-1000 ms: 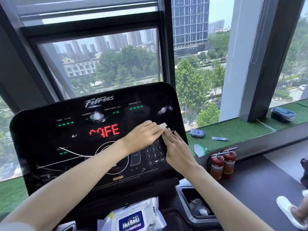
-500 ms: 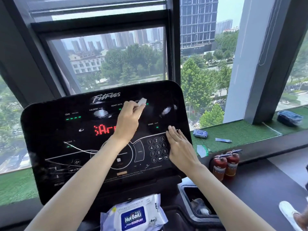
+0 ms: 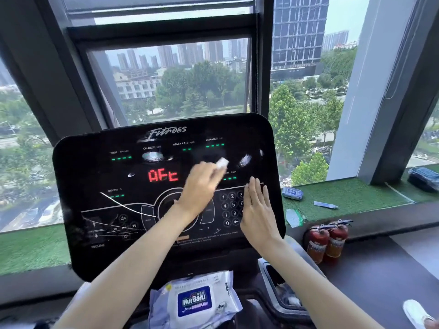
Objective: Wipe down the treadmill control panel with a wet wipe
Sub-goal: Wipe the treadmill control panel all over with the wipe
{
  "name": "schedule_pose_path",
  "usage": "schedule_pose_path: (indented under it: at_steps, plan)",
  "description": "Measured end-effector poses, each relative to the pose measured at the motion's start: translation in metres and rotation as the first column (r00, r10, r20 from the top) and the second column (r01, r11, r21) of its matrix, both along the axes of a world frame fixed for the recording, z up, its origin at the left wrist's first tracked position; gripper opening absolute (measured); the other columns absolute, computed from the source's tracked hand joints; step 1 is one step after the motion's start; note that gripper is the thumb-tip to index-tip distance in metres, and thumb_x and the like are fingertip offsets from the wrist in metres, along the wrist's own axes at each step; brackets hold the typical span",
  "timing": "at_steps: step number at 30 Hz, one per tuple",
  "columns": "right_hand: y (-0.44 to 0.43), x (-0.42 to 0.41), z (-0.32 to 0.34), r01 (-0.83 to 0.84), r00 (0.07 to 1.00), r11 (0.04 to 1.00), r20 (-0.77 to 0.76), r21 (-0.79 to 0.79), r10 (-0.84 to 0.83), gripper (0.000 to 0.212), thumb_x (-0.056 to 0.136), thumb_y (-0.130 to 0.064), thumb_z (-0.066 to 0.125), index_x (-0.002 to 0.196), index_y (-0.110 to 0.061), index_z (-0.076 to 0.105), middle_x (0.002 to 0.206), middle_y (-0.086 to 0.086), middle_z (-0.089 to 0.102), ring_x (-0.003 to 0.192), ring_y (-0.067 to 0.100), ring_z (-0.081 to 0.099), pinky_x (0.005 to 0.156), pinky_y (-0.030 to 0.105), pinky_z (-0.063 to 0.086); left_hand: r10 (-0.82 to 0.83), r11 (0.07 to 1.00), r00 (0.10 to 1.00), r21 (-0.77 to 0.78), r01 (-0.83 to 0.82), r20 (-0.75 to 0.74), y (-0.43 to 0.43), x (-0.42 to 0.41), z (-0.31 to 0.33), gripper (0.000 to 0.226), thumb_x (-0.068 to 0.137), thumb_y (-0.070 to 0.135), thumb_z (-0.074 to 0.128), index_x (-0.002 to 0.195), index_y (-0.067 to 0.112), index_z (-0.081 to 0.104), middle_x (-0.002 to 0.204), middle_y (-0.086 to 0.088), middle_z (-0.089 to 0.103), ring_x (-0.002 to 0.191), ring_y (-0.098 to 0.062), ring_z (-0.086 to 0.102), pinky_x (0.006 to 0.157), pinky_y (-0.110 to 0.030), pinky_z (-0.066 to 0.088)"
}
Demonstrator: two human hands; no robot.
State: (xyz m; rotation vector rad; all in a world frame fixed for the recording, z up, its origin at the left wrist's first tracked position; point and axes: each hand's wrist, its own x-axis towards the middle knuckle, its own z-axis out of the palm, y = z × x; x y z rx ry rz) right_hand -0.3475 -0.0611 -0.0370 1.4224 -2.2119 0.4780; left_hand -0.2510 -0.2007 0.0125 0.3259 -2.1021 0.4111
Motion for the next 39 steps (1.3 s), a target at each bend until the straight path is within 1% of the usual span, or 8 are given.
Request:
schedule_pose_path:
  at_steps: [3,8,14,20,26,32,36,39]
  plan:
    - [-0.004,0.01,0.001,0.003,0.999,0.997,0.054,-0.072,0.0,0.078,0.062,0.006,0.06,0.134,0.015,0.032,0.144,0.032,0.028,0.137,0.04,0.023,0.111,0.049,0.02,0.039,0.932,0.985,-0.362,0.026,0.17,-0.026,0.02,0.002,0.032,0.084,-0.008,0.06,0.113,0.005,0.06,0.081,-0.008,0.058,0.069,-0.022,0.053,0.068,-0.036,0.045]
    - [-0.015,0.026,0.002,-0.107,0.994,0.993,0.001,-0.04,0.107,0.079,0.061,0.006,0.062,0.135,0.013,0.034,0.144,0.028,0.031,0.137,0.037,0.026,0.11,0.046,0.022,0.369,0.915,0.846,0.312,-0.257,-0.384,-0.042,0.043,0.014,0.046,0.071,-0.016,0.062,0.108,0.011,0.068,0.086,-0.009,0.055,0.079,-0.025,0.051,0.074,-0.041,0.04]
    - [-0.032,0.052,0.006,-0.24,0.97,0.97,-0.049,-0.023,0.239,0.076,0.062,0.006,0.059,0.135,0.012,0.036,0.144,0.027,0.034,0.135,0.035,0.03,0.109,0.047,0.028,0.206,0.942,0.978,-0.265,-0.208,-0.035,-0.037,0.042,0.01,0.026,0.083,-0.002,0.064,0.106,0.01,0.068,0.075,-0.004,0.055,0.066,-0.021,0.051,0.069,-0.033,0.041]
    - [-0.049,0.072,0.011,-0.295,0.955,0.955,-0.036,-0.025,0.294,0.077,0.06,0.008,0.058,0.134,0.011,0.038,0.143,0.026,0.035,0.135,0.035,0.032,0.106,0.047,0.035,0.578,0.783,0.678,0.542,-0.304,-0.454,-0.053,0.072,0.023,0.037,0.075,-0.011,0.06,0.104,0.012,0.066,0.085,-0.008,0.054,0.078,-0.025,0.052,0.078,-0.039,0.039]
    - [-0.061,0.093,0.014,-0.306,0.947,0.952,-0.094,0.024,0.307,0.077,0.059,0.003,0.058,0.133,0.01,0.039,0.143,0.026,0.035,0.135,0.033,0.032,0.108,0.046,0.029,0.247,0.951,0.967,-0.173,-0.254,-0.066,-0.057,0.079,0.011,0.028,0.08,0.0,0.068,0.106,0.01,0.068,0.074,-0.004,0.051,0.069,-0.021,0.047,0.072,-0.033,0.039]
    - [-0.076,0.109,0.016,-0.306,0.949,0.951,-0.066,0.047,0.309,0.087,0.054,-0.003,0.073,0.133,0.011,0.038,0.142,0.027,0.036,0.134,0.035,0.033,0.107,0.047,0.032,0.6,0.767,0.64,0.574,-0.288,-0.48,-0.068,0.12,0.014,0.039,0.074,-0.014,0.062,0.105,0.009,0.066,0.08,-0.008,0.051,0.071,-0.023,0.048,0.067,-0.037,0.043]
    - [-0.082,0.126,0.016,-0.316,0.943,0.947,-0.091,0.062,0.321,0.091,0.051,-0.006,0.076,0.132,0.012,0.039,0.142,0.028,0.035,0.133,0.036,0.033,0.107,0.048,0.03,0.349,0.937,0.912,0.081,-0.34,-0.216,-0.057,0.107,0.0,0.031,0.077,-0.003,0.07,0.105,0.009,0.068,0.074,-0.003,0.051,0.068,-0.018,0.046,0.068,-0.03,0.039]
    - [-0.086,0.127,0.018,-0.324,0.94,0.943,-0.092,0.072,0.329,0.091,0.047,-0.006,0.079,0.129,0.013,0.043,0.14,0.028,0.039,0.131,0.036,0.038,0.105,0.049,0.035,0.426,0.904,0.881,0.05,-0.425,-0.204,-0.086,0.151,0.003,0.036,0.076,-0.007,0.068,0.107,0.012,0.067,0.074,-0.002,0.05,0.067,-0.019,0.047,0.071,-0.032,0.038]
